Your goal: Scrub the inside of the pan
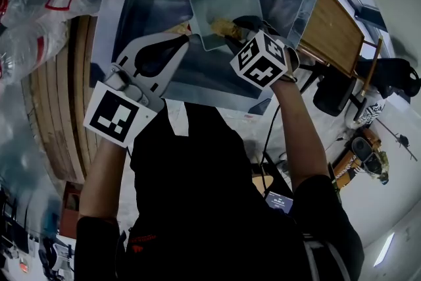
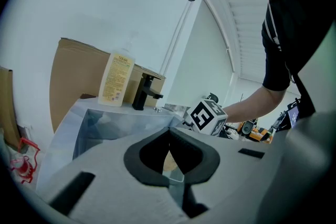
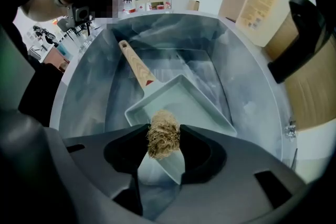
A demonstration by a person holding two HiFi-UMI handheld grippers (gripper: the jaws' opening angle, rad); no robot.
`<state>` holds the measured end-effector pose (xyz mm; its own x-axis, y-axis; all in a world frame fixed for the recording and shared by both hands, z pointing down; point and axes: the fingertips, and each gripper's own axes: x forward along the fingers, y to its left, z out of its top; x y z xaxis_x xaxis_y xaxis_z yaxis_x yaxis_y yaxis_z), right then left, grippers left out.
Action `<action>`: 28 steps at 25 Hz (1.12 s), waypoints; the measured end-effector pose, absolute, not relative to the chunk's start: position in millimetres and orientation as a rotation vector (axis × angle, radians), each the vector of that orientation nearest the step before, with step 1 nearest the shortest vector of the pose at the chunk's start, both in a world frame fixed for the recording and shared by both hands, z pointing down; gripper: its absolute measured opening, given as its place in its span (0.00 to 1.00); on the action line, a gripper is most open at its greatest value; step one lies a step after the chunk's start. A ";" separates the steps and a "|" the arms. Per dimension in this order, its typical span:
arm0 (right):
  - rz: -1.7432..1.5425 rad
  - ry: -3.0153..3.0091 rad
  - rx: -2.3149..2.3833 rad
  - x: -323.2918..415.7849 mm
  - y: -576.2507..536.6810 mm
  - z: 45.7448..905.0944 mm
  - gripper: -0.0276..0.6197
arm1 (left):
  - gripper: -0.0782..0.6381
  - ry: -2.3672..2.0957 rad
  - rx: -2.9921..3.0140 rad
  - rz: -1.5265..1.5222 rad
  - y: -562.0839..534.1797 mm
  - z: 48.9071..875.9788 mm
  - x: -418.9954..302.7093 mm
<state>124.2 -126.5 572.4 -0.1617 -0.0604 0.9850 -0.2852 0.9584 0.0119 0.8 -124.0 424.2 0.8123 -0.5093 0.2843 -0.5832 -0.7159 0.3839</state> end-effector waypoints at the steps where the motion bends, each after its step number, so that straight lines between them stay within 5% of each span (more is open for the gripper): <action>1: 0.202 -1.729 0.252 120.1 -122.7 572.6 0.32 | 0.13 -0.814 2.534 0.217 -122.2 424.5 -1.8; 14: 0.181 -1.710 0.155 101.7 -98.9 582.1 0.32 | 0.13 -0.843 2.523 0.221 -112.0 425.8 -14.8; 28: 0.134 -1.593 0.168 159.7 -116.5 584.3 0.32 | 0.13 -0.807 2.530 0.205 -121.6 428.3 19.3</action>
